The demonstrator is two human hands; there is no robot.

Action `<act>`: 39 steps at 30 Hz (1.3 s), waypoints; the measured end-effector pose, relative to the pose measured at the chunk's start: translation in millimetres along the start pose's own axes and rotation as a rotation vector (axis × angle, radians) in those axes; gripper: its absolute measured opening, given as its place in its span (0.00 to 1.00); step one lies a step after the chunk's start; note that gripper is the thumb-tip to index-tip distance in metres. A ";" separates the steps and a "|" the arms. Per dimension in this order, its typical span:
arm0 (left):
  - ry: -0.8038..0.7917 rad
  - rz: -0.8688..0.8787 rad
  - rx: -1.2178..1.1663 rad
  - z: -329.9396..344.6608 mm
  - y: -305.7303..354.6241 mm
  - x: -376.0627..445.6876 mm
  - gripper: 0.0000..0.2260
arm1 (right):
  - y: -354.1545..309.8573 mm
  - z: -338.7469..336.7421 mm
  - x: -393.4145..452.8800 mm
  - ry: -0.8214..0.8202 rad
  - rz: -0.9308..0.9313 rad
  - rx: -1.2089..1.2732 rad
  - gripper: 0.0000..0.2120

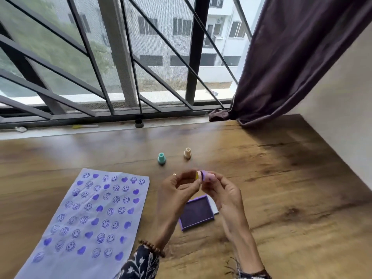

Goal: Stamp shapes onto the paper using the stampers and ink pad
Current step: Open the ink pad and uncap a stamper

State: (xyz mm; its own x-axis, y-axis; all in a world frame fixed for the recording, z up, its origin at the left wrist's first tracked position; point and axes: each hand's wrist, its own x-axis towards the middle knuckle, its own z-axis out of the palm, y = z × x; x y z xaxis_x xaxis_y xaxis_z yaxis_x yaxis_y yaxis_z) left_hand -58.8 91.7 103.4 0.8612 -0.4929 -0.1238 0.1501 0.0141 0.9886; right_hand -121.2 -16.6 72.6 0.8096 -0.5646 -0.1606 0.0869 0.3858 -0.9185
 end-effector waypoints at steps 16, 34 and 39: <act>-0.109 0.147 0.870 -57.9 -84.5 37.8 0.15 | 29.1 -13.2 -44.0 0.138 0.354 0.593 0.18; -0.154 0.255 1.076 -67.9 -125.9 -11.3 0.30 | 66.6 -3.1 -56.5 0.108 -0.367 -1.336 0.03; -0.164 0.247 1.091 -67.0 -125.4 -12.2 0.29 | 68.4 -4.9 -51.6 0.039 -0.411 -1.496 0.04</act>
State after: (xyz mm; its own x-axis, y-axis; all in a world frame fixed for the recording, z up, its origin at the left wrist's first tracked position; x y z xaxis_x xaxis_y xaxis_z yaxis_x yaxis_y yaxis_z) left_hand -55.5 154.2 -24.8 0.7224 -0.6912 0.0190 -0.5888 -0.6006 0.5409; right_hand -159.8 35.3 16.3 0.8590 -0.4726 0.1969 -0.3667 -0.8364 -0.4074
